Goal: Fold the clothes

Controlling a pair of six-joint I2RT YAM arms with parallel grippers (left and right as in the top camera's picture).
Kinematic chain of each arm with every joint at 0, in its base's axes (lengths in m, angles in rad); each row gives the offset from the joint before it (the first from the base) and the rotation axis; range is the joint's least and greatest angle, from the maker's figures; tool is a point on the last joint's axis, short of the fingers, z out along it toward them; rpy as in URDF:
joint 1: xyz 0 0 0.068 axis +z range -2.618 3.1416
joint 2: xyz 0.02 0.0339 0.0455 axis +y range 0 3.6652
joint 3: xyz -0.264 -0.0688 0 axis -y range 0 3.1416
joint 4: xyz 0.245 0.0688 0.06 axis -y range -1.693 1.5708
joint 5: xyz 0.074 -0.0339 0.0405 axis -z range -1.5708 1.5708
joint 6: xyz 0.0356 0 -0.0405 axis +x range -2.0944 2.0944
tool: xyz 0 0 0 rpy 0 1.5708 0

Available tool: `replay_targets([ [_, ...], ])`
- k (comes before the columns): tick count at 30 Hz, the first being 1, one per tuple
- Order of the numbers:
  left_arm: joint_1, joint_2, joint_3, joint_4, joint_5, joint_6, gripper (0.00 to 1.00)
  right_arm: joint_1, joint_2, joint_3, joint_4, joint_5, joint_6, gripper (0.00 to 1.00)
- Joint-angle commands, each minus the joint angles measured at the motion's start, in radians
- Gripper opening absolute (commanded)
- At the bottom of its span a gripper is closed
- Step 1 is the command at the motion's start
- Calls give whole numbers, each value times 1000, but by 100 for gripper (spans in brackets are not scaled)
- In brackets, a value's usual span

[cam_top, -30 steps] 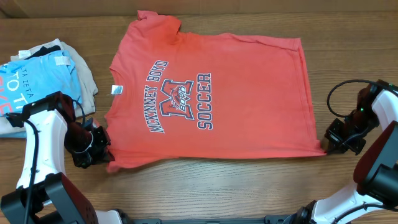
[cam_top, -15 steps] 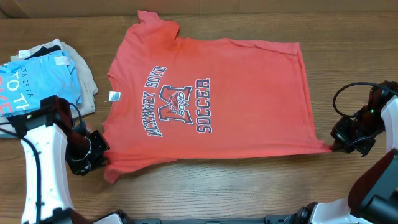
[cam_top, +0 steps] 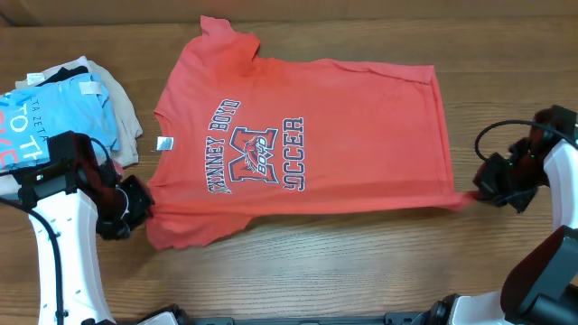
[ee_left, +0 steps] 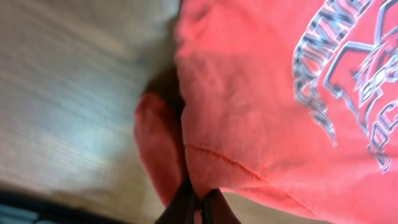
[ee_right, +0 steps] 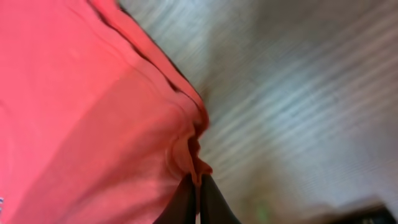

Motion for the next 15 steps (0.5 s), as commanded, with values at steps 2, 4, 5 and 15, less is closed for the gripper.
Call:
replay_targets([
  [2, 5, 17, -5, 66, -8, -14, 4, 58, -24, -5, 53, 6, -4, 4],
  [4, 5, 23, -5, 90, 7, -13, 4, 80, -23, -5, 80, 9, -4, 4],
  [5, 5, 24, -5, 100, 18, -14, 4, 86, -23, -5, 95, 9, -4, 4],
  [15, 5, 36, -5, 198, 24, -14, 4, 93, -22, -5, 229, 10, -3, 4],
])
